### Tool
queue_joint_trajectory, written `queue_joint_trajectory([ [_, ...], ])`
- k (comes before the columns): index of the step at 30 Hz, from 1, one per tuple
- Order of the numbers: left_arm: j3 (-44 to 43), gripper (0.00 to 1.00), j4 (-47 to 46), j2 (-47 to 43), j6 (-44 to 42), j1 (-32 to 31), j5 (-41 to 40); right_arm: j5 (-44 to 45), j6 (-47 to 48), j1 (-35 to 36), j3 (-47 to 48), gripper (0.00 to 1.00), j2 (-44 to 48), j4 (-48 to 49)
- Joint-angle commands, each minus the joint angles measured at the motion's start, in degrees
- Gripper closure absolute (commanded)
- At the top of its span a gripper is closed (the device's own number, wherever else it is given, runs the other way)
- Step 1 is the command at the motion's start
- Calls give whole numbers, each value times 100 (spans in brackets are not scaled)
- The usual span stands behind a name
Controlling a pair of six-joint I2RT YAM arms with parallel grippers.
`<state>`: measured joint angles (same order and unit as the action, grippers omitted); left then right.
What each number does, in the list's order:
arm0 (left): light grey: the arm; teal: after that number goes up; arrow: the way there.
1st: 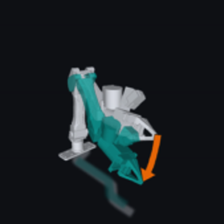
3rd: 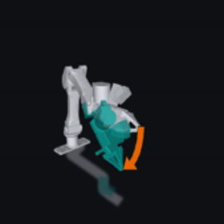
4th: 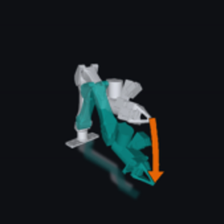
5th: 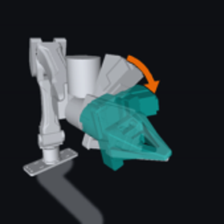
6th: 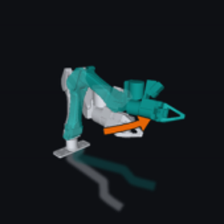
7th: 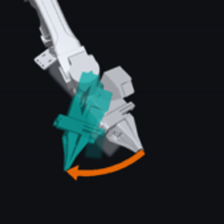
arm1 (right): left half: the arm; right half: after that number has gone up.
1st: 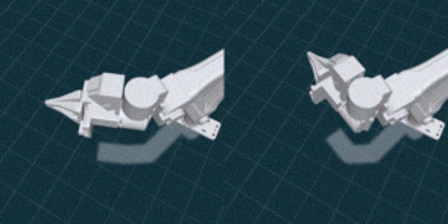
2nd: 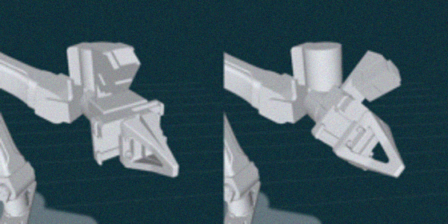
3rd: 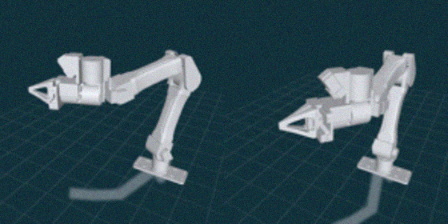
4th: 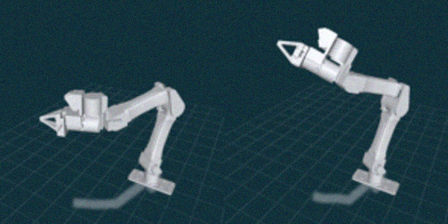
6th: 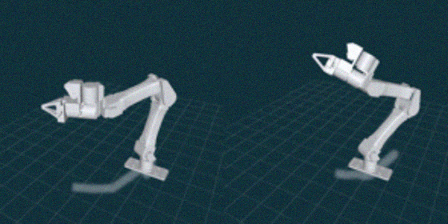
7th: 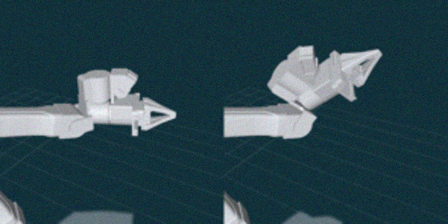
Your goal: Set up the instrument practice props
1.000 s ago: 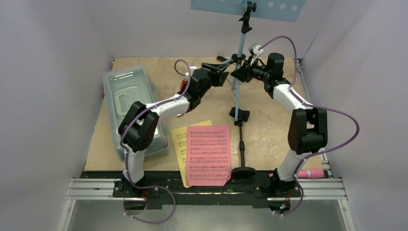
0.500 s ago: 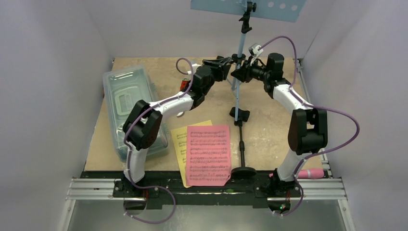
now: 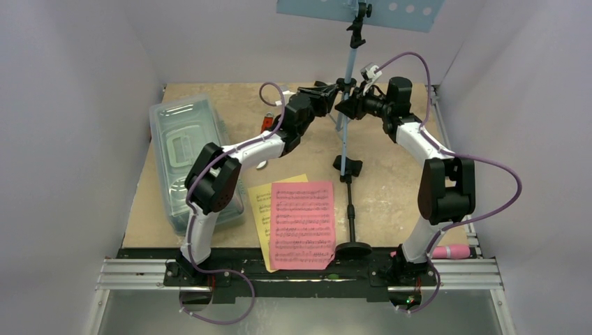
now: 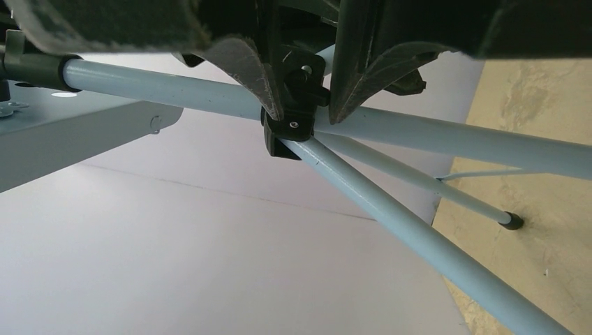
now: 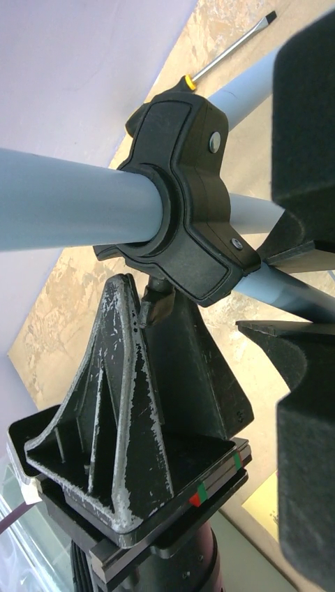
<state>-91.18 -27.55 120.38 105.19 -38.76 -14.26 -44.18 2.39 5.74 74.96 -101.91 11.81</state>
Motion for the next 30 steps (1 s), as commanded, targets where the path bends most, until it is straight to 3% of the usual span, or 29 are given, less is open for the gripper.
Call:
queue_joint_trajectory([
  [1,-183,73,-430,21,-230,-24,-9,424,1188,30,-184,100,-125,-239],
  [5,-74,81,-865,-5,-723,-35,-17,475,1206,25,-166,100,-145,-280],
  [10,-38,90,-827,-252,-2259,-50,-46,507,1225,33,-140,100,-178,-328],
  [22,-628,97,-70,-386,-8170,-780,-592,582,1282,82,-105,100,-233,-416],
  [26,-565,95,326,-664,-7815,-800,-554,595,1312,88,-89,100,-248,-454],
  [30,-631,62,1122,-1011,-6705,-785,-810,604,1316,108,-63,100,-267,-480],
])
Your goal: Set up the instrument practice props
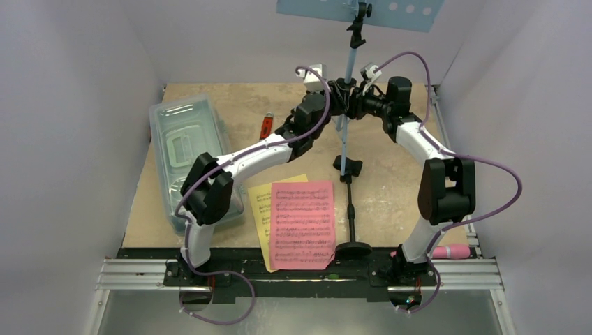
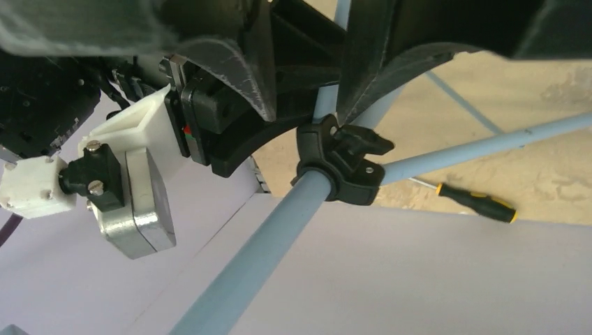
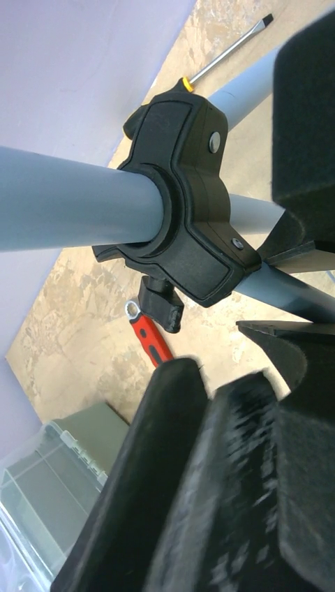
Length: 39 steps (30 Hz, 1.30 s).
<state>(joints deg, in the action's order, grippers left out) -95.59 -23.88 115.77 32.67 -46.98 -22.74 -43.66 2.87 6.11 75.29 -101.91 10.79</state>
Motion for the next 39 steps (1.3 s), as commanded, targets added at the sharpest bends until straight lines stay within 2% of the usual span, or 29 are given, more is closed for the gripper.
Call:
queue_joint_trajectory([
  [1,-187,56,859,-618,762,44,11,551,1283,84,-87,100,-268,-388],
  [5,-60,47,1008,-817,1839,224,122,578,1307,115,-76,100,-259,-437],
  [8,186,45,916,-834,3067,464,510,610,1321,127,-67,100,-268,-474],
  [11,456,45,436,-723,4234,650,903,623,1340,126,-67,100,-267,-491],
  [13,542,47,71,-580,4669,704,1067,622,1342,126,-67,100,-268,-493],
  [18,318,48,126,-195,5426,710,1153,574,1341,129,-50,100,-285,-502],
  [24,525,49,-326,-10,5900,699,1035,543,1324,135,-43,100,-286,-498],
  [31,550,71,-566,89,5954,739,833,534,1333,132,-41,100,-295,-507],
  [39,492,77,-725,231,5907,777,845,525,1338,134,-23,100,-311,-512],
])
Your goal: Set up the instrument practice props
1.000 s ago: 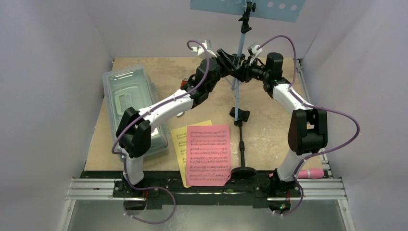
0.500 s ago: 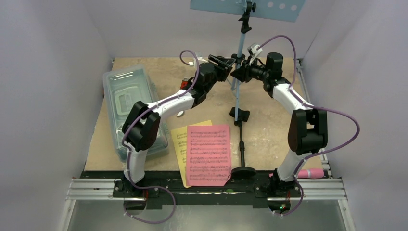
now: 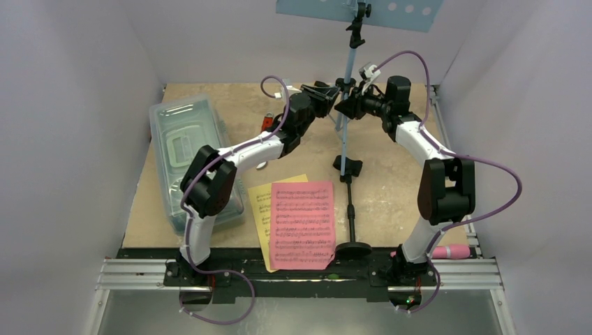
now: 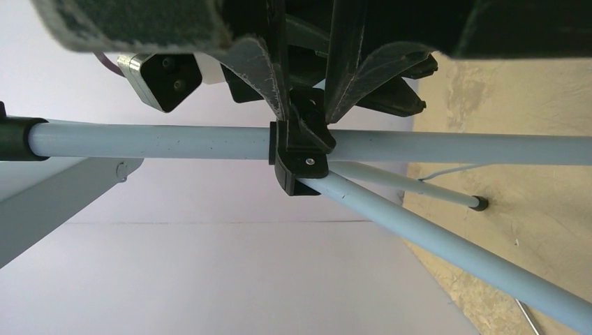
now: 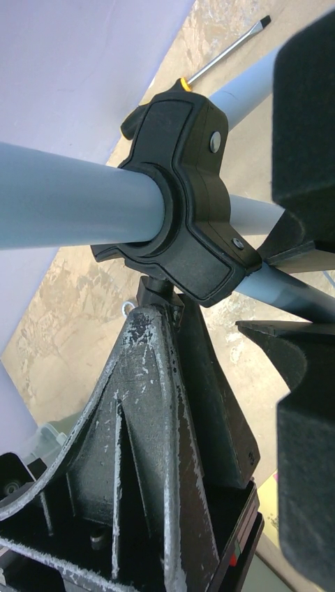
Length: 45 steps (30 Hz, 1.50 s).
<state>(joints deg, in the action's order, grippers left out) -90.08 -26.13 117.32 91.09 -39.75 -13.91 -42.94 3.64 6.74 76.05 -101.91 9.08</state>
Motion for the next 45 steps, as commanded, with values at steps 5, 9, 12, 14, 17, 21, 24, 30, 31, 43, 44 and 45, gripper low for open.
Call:
queue_joint_trajectory([
  [5,6,80,-717,143,19,54,57,466,1267,69,-82,100,-327,-369],
  [9,46,84,-906,134,-373,52,-70,462,1268,67,-82,100,-332,-379],
  [12,80,92,-1133,101,-1069,42,-124,470,1270,69,-75,100,-344,-380],
  [14,157,96,-1182,-3,-1665,-4,-238,471,1272,72,-73,100,-343,-382],
  [17,293,100,-1249,-166,-2916,-127,-510,465,1273,73,-68,100,-356,-389],
  [21,339,100,-1128,-293,-5089,-353,-806,453,1280,68,-69,100,-356,-397],
  [24,48,100,-730,-180,-7504,-638,-1032,457,1278,73,-81,100,-347,-394],
  [30,-433,100,-68,100,-11227,-1123,-1693,494,1297,70,-86,100,-347,-387],
  [31,-525,100,48,179,-11732,-1189,-1890,489,1302,68,-90,100,-347,-389],
  [43,-630,68,1299,-429,-9924,-1237,-1200,501,1314,88,-82,100,-365,-397],
  [44,-624,59,1402,-517,-9549,-1188,-1028,497,1308,97,-77,100,-365,-398],
  [45,-613,52,1502,-594,-9103,-1101,-871,497,1313,91,-81,100,-358,-397],
])
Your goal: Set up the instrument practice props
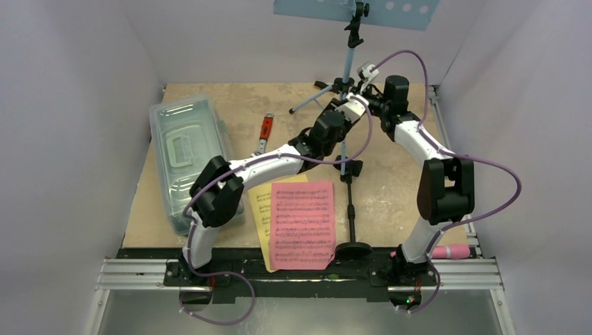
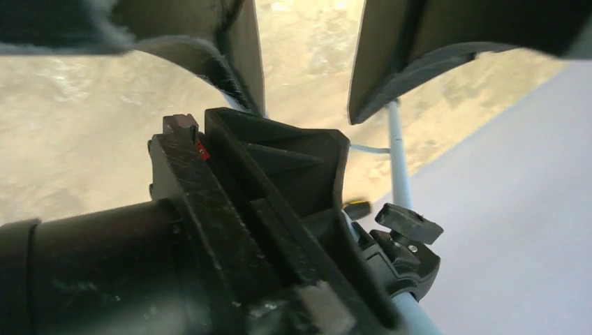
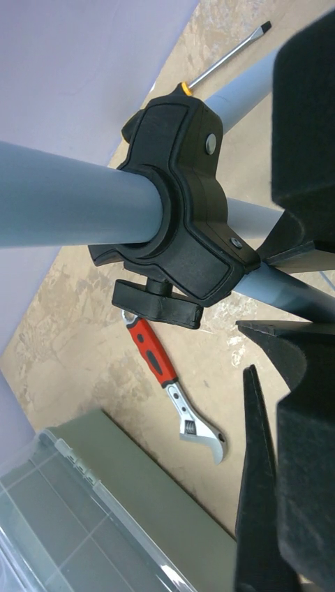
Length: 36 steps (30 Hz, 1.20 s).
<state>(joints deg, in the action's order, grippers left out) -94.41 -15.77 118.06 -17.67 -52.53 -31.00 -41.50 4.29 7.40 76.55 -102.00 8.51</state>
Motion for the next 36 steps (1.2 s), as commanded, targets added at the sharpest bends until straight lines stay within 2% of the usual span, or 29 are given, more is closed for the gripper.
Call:
queue_joint_trajectory([
  [1,-184,47,581,-745,2202,292,1058,348,1246,33,-132,100,-348,-339],
  [3,-87,36,715,-953,3344,626,1548,337,1243,40,-132,100,-340,-342],
  [4,54,27,654,-1049,3800,822,1864,331,1242,41,-132,100,-342,-342],
  [7,675,21,-217,-1376,5073,1334,2766,314,1246,56,-125,100,-339,-346],
  [13,888,22,-1365,-1287,6589,1832,3483,300,1256,79,-119,100,-330,-368],
  [22,637,29,-2273,-381,9140,1907,3294,294,1270,92,-106,100,-321,-417],
  [24,620,31,-2398,-214,9484,1901,3254,290,1268,93,-106,100,-315,-416],
  [29,850,34,-2633,-74,9590,1855,2993,282,1272,89,-106,100,-321,-420],
  [33,933,57,-3187,116,9533,1852,3074,282,1270,94,-97,100,-323,-413],
  [36,919,60,-3446,258,9464,1846,3246,282,1283,89,-97,100,-327,-420],
])
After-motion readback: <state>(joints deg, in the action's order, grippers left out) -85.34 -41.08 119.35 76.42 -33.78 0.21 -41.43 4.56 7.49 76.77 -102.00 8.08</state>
